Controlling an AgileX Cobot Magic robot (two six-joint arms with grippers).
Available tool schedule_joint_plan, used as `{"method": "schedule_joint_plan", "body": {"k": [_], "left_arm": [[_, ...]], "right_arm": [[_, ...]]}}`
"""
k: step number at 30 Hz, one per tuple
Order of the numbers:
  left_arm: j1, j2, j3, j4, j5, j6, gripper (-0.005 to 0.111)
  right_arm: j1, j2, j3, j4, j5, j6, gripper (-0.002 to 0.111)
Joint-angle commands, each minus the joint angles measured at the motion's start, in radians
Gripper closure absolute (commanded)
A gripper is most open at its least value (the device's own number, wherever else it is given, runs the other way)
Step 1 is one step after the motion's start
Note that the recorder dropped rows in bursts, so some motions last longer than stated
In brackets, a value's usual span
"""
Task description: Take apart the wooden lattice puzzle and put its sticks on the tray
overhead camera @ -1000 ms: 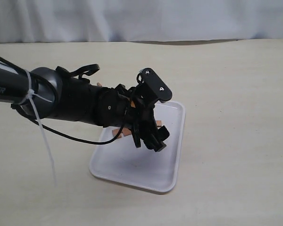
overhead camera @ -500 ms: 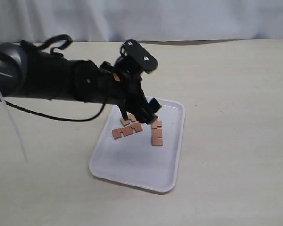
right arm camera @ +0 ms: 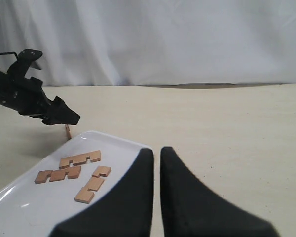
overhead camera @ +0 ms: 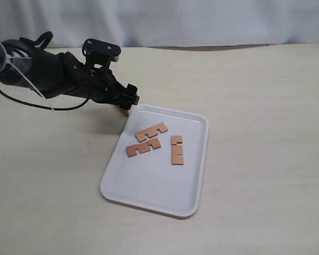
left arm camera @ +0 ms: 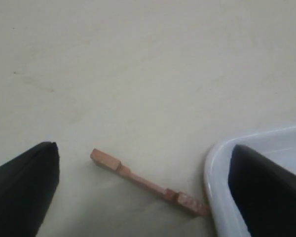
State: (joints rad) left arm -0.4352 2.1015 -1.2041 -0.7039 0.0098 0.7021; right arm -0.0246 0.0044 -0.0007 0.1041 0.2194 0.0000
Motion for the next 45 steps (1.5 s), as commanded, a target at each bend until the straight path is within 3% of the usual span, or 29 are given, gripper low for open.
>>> {"method": "schedule_joint_plan", "body": {"k": [1, 5, 11, 21, 23, 27, 29, 45], "left_arm": [[-0.003, 0.045, -0.018, -0.025, -0.049, -0.008, 0.021], [-0.003, 0.05, -0.018, -0.039, -0.051, -0.008, 0.024], [-0.003, 0.057, -0.018, -0.041, -0.043, -0.008, 0.048], [-0.003, 0.088, -0.018, -0.041, -0.054, -0.008, 0.052], [-0.003, 0.088, -0.018, -0.041, -0.056, -0.008, 0.064], [-0.003, 0.088, -0.018, -0.037, -0.045, 0.014, 0.098], [-0.003, 0.088, -0.018, -0.014, -0.04, 0.014, 0.107], [0.001, -0.013, -0.018, 0.016, 0.052, 0.06, 0.107]], "right_arm": [[0.003, -0.004, 0.001, 0.004, -0.007, 0.0, 0.104], [0.003, -0.004, 0.001, 0.004, -0.007, 0.0, 0.104], [0.003, -0.004, 0.001, 0.004, -0.007, 0.0, 0.104], [0.003, -0.004, 0.001, 0.004, -0.007, 0.0, 0.104], [0.003, -0.004, 0.001, 0.004, -0.007, 0.0, 0.104], [0.003, -0.004, 0.001, 0.004, -0.007, 0.0, 0.104], [0.003, -0.004, 0.001, 0.004, -0.007, 0.0, 0.104], [0.003, -0.004, 0.001, 0.004, -0.007, 0.0, 0.104]]}}
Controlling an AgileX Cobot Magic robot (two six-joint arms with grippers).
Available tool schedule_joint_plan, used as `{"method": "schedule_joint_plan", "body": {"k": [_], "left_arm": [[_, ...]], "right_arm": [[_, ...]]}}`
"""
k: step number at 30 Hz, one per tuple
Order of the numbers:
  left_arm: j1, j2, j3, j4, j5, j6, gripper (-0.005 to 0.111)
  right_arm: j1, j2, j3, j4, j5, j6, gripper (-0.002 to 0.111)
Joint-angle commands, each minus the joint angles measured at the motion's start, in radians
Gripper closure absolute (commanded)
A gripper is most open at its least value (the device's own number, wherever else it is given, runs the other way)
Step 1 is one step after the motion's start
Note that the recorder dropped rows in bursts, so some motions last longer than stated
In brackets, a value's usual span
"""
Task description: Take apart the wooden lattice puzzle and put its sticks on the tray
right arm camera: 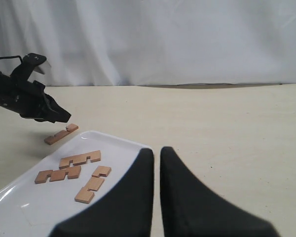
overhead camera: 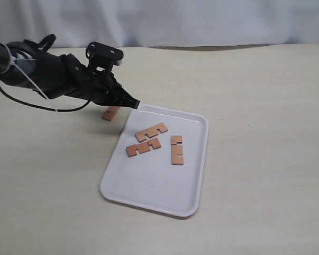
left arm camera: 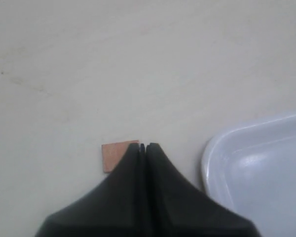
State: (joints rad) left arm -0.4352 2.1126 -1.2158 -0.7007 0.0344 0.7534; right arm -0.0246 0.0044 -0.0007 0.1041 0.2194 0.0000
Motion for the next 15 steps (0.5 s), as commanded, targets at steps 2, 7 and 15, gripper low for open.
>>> {"method": "schedule_joint_plan", "body": {"k": [2, 7, 15], "left_arm": [[0.001, -0.024, -0.006, 0.012, 0.027, 0.009, 0.107], [0.003, 0.006, -0.006, 0.012, -0.023, 0.009, 0.093], [0.003, 0.045, -0.006, 0.009, -0.076, 0.0, 0.053]], "right_arm": [[0.003, -0.004, 0.001, 0.004, -0.007, 0.0, 0.104], [0.003, -0.004, 0.001, 0.004, -0.007, 0.0, 0.104], [0.003, -0.004, 0.001, 0.004, -0.007, 0.0, 0.104]]}}
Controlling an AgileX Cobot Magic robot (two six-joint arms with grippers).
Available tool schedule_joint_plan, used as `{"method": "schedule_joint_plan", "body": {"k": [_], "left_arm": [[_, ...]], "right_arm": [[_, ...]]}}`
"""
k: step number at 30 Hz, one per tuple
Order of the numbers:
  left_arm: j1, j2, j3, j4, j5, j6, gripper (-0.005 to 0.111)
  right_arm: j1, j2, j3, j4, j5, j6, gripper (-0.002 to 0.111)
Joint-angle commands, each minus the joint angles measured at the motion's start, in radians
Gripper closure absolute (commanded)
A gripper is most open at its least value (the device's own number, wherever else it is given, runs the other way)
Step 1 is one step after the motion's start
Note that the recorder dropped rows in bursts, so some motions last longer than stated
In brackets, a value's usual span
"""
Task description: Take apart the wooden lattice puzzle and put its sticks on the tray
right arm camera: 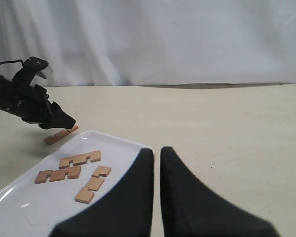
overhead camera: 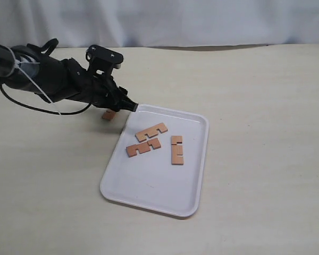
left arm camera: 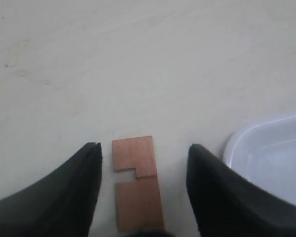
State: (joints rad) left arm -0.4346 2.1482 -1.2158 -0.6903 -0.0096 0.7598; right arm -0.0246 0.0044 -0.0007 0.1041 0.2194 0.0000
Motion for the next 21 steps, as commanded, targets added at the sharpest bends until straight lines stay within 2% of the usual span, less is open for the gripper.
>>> {"method": "schedule_joint_plan", "body": {"k": [1, 18, 21], "left_arm": [[0.002, 0.009, -0.006, -0.004, -0.037, -0.007, 0.053], [0.002, 0.06, -0.006, -0.008, -0.098, -0.007, 0.053], [0.002, 0.06, -0.006, -0.008, -0.098, -0.009, 0.062]], "right_arm": [[0.003, -0.004, 0.001, 0.004, -0.007, 0.0, 0.104], [0.003, -0.004, 0.001, 0.004, -0.007, 0.0, 0.104], [0.003, -0.004, 0.001, 0.004, -0.007, 0.0, 0.104]]}}
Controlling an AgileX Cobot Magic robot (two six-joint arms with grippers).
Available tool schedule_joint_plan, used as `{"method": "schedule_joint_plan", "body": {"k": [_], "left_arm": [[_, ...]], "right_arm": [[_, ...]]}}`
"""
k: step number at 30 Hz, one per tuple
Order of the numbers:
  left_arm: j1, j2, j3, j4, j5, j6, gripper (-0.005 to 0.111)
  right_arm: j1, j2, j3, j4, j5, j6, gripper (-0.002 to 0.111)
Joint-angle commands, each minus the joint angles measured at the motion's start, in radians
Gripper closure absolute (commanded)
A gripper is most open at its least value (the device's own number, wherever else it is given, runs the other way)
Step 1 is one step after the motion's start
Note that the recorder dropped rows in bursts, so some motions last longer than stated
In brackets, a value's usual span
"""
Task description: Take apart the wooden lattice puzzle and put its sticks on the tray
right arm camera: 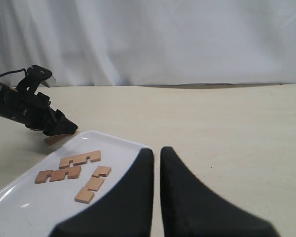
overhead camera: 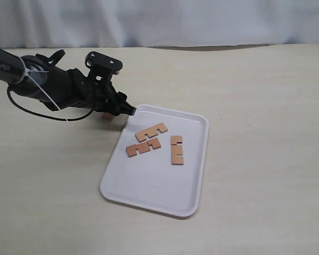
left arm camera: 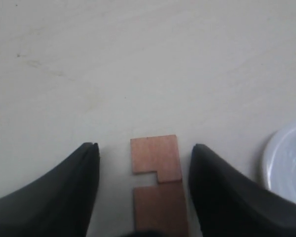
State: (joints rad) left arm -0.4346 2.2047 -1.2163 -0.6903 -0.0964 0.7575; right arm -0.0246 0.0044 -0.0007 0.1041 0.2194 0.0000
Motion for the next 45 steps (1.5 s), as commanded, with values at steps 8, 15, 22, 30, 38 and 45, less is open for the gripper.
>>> {"method": "schedule_joint_plan", "body": {"k": [8, 15, 22, 30, 38, 45], "left_arm": [[0.002, 0.001, -0.006, 0.037, 0.01, 0.0, 0.107], [0.002, -0.059, -0.006, 0.052, 0.06, 0.005, 0.107], [0.002, -0.116, -0.006, 0.081, 0.118, 0.007, 0.107], [0.032, -0.116, -0.006, 0.067, 0.114, -0.009, 0.082], [0.042, -0.062, -0.006, -0.067, 0.022, -0.059, 0.025], [0.04, -0.035, -0.006, -0.143, 0.003, -0.059, 0.02]], "right_arm": [[0.003, -0.004, 0.001, 0.004, -0.007, 0.0, 0.104], [0.003, -0.004, 0.001, 0.004, -0.007, 0.0, 0.104], [0.003, -0.004, 0.001, 0.004, -0.007, 0.0, 0.104], [0.003, -0.004, 0.001, 0.004, -0.007, 0.0, 0.104], [0.003, -0.004, 0.001, 0.004, -0.007, 0.0, 0.104], [0.003, -0.004, 0.001, 0.004, -0.007, 0.0, 0.104]]}}
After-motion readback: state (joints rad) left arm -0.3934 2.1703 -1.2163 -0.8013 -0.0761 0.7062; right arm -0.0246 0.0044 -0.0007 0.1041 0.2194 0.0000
